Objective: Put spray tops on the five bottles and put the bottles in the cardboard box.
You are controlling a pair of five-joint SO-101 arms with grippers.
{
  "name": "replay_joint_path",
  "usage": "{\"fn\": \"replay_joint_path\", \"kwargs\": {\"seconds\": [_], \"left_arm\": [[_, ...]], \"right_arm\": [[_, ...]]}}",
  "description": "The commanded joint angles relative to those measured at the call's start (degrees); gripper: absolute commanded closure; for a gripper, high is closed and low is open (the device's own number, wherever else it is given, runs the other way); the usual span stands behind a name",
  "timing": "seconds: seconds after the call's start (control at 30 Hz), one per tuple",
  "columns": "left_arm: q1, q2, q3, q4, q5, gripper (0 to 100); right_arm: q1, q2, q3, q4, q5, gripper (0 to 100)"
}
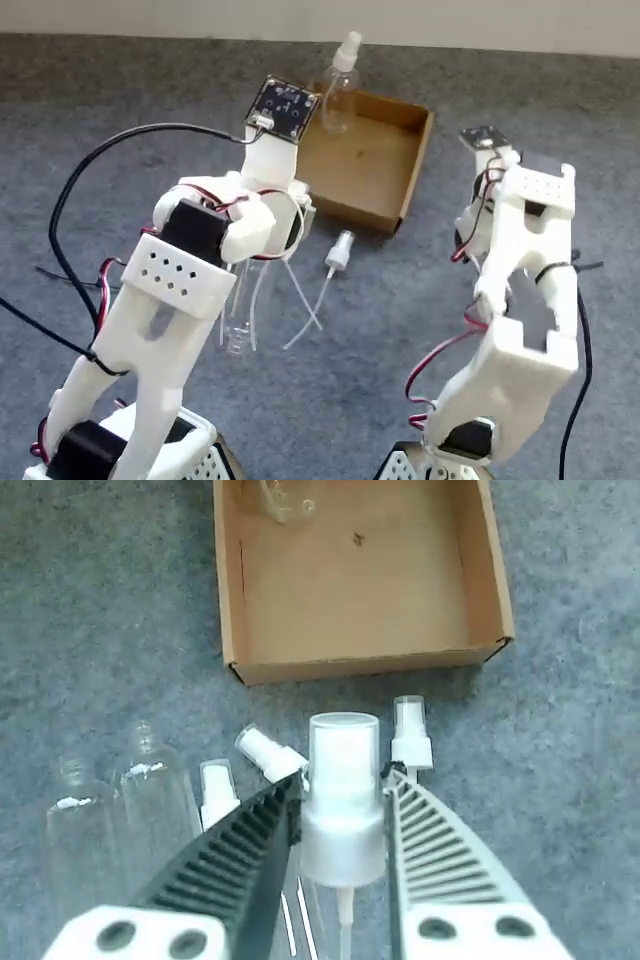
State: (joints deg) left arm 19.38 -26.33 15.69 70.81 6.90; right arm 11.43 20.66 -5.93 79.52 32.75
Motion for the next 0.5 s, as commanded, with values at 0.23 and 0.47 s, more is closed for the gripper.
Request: {"fn": "replay_joint_path", "kwargs": {"seconds": [0.23, 0.47], "left_arm": [[0.1, -2.2, -0.4, -0.2, -0.5, 92], [-4.3, -2.2, 0.0, -0.2, -2.4, 92]], "right_arm": [[0.7, 18.2, -29.8, 12.0, -0.5, 68.3], [0.9, 25.9, -37.1, 14.8, -0.5, 83.9]]}}
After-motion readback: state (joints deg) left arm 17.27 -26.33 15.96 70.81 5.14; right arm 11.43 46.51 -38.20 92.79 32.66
